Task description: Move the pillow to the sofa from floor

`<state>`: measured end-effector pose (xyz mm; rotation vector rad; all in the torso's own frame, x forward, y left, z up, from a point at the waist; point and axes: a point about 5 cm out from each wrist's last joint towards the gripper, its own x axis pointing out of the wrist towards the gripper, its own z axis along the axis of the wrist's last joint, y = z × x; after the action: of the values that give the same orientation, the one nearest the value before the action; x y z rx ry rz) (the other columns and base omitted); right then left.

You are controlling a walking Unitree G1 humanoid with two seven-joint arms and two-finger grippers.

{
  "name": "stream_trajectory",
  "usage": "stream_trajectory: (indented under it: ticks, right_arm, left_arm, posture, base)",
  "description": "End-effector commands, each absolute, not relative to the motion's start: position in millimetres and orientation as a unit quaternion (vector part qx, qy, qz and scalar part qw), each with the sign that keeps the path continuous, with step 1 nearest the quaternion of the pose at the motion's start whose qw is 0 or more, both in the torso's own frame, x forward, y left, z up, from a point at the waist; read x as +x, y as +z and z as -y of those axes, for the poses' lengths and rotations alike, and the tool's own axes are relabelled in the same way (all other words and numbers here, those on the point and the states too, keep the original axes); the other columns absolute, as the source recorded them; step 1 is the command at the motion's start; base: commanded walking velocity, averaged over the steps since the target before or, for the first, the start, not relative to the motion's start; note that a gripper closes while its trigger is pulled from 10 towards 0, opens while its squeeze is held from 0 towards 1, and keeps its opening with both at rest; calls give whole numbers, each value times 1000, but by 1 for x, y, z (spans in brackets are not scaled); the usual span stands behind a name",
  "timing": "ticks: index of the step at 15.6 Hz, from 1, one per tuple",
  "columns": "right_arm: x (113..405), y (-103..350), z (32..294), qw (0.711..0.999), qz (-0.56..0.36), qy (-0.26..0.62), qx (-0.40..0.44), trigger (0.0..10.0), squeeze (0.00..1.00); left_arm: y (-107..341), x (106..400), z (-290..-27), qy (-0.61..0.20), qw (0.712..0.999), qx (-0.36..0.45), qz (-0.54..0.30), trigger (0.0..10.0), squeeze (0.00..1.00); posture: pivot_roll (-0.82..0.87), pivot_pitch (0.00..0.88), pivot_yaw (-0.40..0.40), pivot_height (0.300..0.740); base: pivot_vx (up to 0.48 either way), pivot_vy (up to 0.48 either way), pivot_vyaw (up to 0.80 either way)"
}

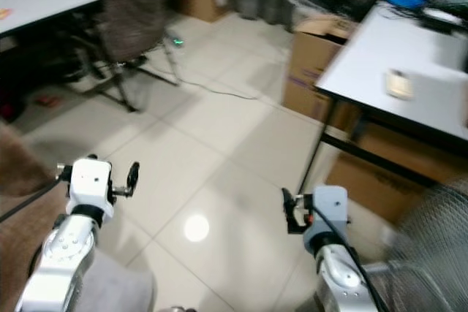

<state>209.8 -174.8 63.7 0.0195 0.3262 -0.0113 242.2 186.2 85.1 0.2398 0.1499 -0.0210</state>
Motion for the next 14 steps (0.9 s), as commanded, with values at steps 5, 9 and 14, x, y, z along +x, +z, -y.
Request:
stream_trajectory:
  ticks: [5,9,14]
  right_arm:
    - [207,65,172,986,-161,-28,32,10000,1000]
    - [213,70,171,988,-153,-1,15,10000,1000]
    - [217,69,166,988,-153,11,13,10000,1000]
  left_arm:
    - [80,236,-174,-38,991,95,-82,10000,0]
    - [84,234,-176,-21,992,99,-70,10000,0]
    - [83,228,-177,-22,993,97,-71,10000,0]
  posture:
    - [-93,0,17,740]
    - [-83,0,-4,740]
    - [-72,0,-13,740]
  base:
    - [0,0,800]
    - [0,0,800]
    - [0,-361,800]
